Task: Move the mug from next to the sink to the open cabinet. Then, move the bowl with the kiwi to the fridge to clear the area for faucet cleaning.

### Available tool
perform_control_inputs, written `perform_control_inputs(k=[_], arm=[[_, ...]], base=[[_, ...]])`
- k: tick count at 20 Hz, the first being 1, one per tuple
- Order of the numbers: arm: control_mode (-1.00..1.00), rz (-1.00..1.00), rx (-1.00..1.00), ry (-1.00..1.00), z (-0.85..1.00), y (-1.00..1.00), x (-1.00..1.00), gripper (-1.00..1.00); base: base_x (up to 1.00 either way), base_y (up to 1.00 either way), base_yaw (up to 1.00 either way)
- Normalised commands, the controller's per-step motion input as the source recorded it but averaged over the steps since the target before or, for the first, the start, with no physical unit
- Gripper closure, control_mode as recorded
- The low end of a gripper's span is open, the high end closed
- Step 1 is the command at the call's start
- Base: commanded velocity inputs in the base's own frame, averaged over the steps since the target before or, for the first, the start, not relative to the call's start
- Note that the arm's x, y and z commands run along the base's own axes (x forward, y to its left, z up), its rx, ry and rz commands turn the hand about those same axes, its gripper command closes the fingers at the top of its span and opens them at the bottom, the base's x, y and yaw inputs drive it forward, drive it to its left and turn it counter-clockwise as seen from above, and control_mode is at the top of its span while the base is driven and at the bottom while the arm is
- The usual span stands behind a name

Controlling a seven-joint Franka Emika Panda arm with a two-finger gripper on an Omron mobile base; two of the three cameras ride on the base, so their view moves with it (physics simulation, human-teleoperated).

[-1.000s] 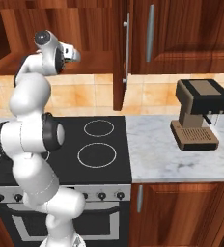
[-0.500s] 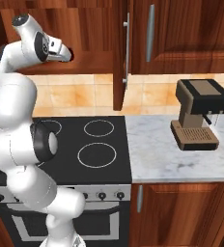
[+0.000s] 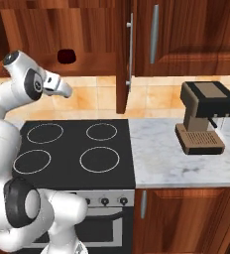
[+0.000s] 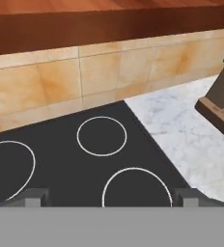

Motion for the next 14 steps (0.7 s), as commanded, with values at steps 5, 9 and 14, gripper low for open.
perform_control_inputs(k=[5,9,14], arm=[[-1.00,-0.06,-0.03,-0.03,-1.00,-0.82,-1.00,-1.00],[-1.00,-0.05,0.01,-0.09,-1.00,-1.00,-1.00,-1.00],[-1.00,0.00,0.08,-0.06,-0.98,-0.97,-0.98,-1.00]], base=[[0.00,0.00,0.00],[0.00,0.00,0.00],[0.00,0.00,0.00]])
